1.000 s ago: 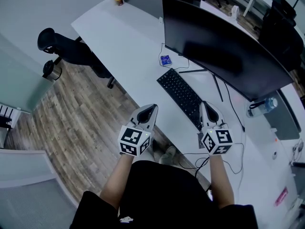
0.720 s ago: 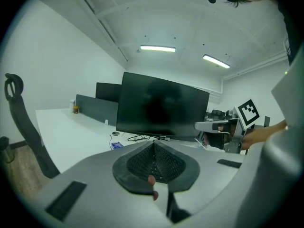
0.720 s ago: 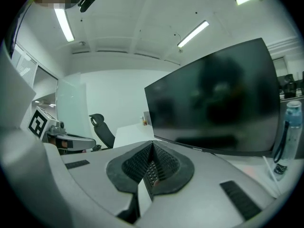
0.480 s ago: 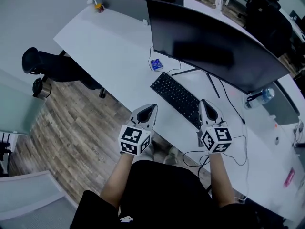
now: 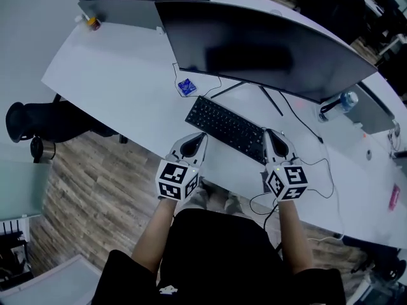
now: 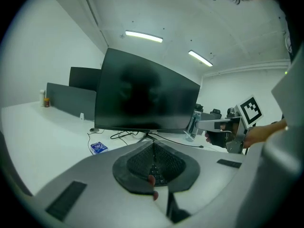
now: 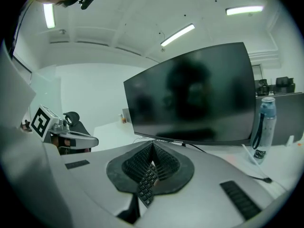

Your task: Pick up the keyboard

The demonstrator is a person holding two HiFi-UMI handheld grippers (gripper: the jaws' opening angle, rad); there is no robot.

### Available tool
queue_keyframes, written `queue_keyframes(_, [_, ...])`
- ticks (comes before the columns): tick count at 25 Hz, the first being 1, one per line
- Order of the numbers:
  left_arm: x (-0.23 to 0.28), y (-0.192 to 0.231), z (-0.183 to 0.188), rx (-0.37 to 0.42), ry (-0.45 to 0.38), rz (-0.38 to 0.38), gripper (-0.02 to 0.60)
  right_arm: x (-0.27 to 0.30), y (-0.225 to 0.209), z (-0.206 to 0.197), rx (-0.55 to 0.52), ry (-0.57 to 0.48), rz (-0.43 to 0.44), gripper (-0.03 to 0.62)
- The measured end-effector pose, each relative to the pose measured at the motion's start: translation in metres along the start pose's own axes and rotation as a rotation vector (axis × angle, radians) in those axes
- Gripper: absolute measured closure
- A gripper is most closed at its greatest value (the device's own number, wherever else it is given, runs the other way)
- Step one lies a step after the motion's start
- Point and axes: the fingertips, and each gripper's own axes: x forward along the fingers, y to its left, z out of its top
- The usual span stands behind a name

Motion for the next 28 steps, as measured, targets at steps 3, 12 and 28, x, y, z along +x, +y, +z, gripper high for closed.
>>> queue_keyframes(3, [0.014, 0.001, 0.0, 0.01, 0.024, -0.046, 0.581, -0.002, -0.009, -0.004, 0.021, 0.005, -0.051, 0.589])
queue_keyframes(12, [0.06, -0.017, -0.006, 0.092, 0.098, -0.225, 0.581, -0.015, -0.03, -0.028, 0.072, 0.036, -0.157, 0.589])
queue_keyframes(28, [0.133, -0.046, -0.022, 0.235, 0.199, -0.447, 0.581, -0.027, -0.024, -0.095, 0.114, 0.173, -0.165, 0.589])
